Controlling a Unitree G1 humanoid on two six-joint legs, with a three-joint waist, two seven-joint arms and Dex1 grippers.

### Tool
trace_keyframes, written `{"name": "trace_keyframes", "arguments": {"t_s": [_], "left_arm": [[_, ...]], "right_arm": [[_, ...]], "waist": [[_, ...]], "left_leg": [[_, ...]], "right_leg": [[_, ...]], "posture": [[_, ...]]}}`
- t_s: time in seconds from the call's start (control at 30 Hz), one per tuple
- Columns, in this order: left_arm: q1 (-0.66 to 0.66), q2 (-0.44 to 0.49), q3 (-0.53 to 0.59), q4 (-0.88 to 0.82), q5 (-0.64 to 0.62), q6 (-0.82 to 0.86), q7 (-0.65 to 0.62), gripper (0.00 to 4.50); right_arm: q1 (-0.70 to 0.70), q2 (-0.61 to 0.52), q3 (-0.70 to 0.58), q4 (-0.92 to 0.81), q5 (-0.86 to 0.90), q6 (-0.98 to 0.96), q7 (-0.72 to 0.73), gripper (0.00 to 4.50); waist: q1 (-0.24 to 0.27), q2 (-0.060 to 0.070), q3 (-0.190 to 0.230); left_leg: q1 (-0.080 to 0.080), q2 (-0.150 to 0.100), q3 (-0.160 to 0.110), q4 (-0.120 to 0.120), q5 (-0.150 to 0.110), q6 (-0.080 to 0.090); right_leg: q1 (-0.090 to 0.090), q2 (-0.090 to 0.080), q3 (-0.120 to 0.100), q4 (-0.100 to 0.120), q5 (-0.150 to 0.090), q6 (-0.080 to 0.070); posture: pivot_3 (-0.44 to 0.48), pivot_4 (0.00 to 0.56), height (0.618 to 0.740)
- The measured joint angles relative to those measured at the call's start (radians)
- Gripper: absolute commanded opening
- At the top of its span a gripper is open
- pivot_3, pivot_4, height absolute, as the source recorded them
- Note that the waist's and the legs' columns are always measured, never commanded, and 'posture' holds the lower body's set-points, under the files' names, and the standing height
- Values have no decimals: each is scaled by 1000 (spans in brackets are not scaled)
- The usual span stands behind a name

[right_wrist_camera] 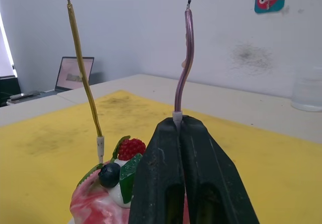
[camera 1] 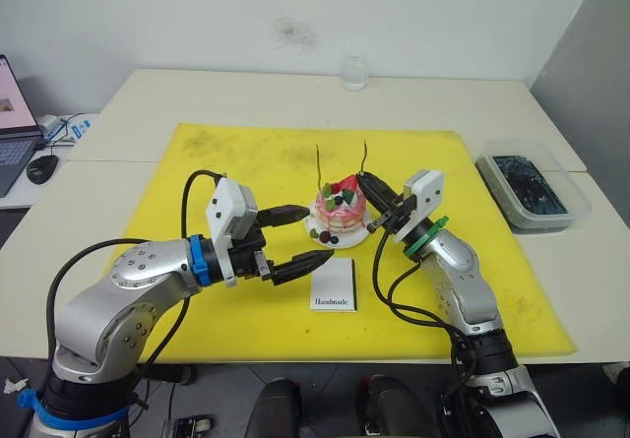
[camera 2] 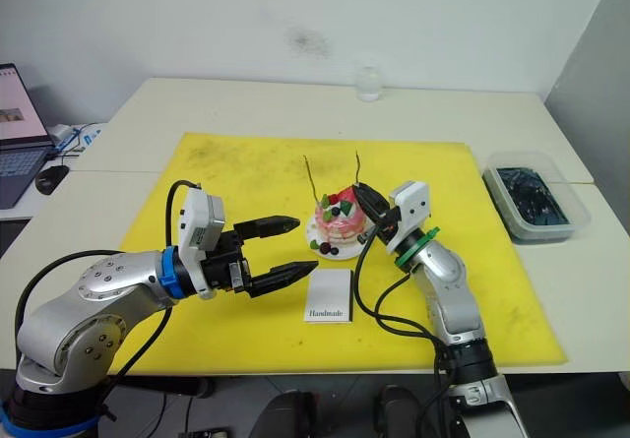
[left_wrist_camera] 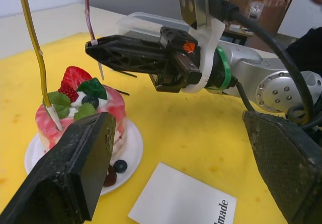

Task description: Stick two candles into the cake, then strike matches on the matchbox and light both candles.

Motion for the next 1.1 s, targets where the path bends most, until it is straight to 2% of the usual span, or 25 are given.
{"name": "trace_keyframes", "arguments": {"t_s": [1.1], "left_arm": [[-25,6,-39,34,11,-15,-25,4500]], "right_arm": [[77,42,24,89,-60,-148,-41,50]], "waist": [[-1,0,0]], "left_leg": [[0,0,0,0,0,0]], "right_leg": [[0,-1,0,0,0,0]], "posture": [[0,150,740]]}}
